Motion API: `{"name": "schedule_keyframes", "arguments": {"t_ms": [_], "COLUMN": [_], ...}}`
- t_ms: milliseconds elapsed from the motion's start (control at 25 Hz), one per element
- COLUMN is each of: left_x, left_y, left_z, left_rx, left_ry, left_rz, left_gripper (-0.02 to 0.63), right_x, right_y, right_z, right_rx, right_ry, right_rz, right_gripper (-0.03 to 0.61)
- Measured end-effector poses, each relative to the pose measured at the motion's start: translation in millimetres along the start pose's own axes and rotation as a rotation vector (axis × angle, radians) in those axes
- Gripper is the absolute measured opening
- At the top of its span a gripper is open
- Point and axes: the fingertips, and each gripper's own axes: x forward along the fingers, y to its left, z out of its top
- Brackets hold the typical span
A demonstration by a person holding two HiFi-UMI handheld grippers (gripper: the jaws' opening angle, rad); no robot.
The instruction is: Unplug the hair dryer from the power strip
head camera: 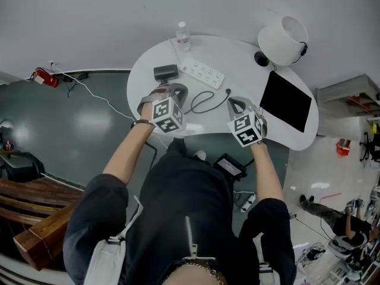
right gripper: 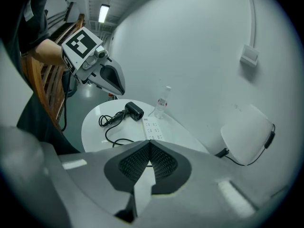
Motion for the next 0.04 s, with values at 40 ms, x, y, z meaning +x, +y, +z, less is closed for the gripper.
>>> {"name": "schedule_keyframes", "arguments": {"t_ms": [40], "left_x": [0.1], "left_y": [-0.5], "left_z": [0.1], "left_rx": [-0.001], "left_ry": [-0.001], "left_rz": [-0.002], "left_gripper": [0.012], "right_x": [-0.6], "right_y": [0.2], "right_z": [0.0], "right_rx": [0.0], "right_ry": [0.0], "right_rz": [0.0], "right_gripper": [0.003]}}
